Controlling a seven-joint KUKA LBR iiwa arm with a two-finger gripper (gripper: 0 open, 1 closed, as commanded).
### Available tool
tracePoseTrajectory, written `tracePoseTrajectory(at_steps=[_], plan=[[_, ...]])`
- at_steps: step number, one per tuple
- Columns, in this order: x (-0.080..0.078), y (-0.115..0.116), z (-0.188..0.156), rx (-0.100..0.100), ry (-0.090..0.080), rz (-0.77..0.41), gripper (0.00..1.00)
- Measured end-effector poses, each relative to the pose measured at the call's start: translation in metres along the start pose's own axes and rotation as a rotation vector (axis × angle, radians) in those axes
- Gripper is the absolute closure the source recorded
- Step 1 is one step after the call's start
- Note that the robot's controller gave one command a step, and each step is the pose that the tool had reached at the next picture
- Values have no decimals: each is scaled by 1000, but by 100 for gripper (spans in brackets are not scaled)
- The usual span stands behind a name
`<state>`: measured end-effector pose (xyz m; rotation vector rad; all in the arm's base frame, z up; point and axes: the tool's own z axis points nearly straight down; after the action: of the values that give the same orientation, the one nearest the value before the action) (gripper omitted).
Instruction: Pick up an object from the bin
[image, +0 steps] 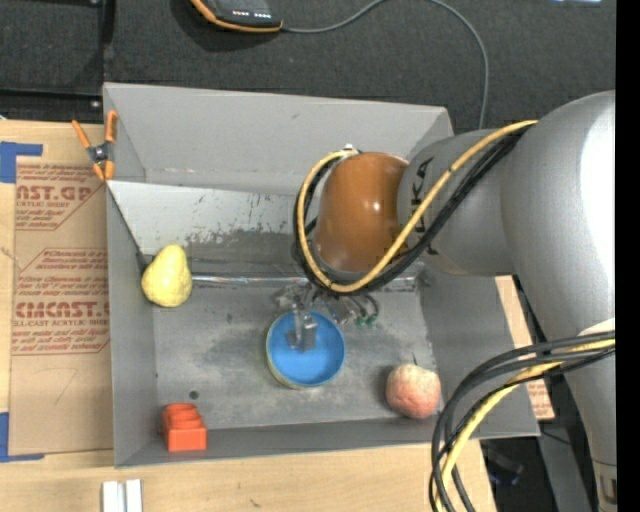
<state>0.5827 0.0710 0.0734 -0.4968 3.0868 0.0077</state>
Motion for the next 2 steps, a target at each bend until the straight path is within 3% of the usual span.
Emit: tracePoseTrajectory(at_steps=[2], plan=[[1,0,-2,-1,2,0,100]])
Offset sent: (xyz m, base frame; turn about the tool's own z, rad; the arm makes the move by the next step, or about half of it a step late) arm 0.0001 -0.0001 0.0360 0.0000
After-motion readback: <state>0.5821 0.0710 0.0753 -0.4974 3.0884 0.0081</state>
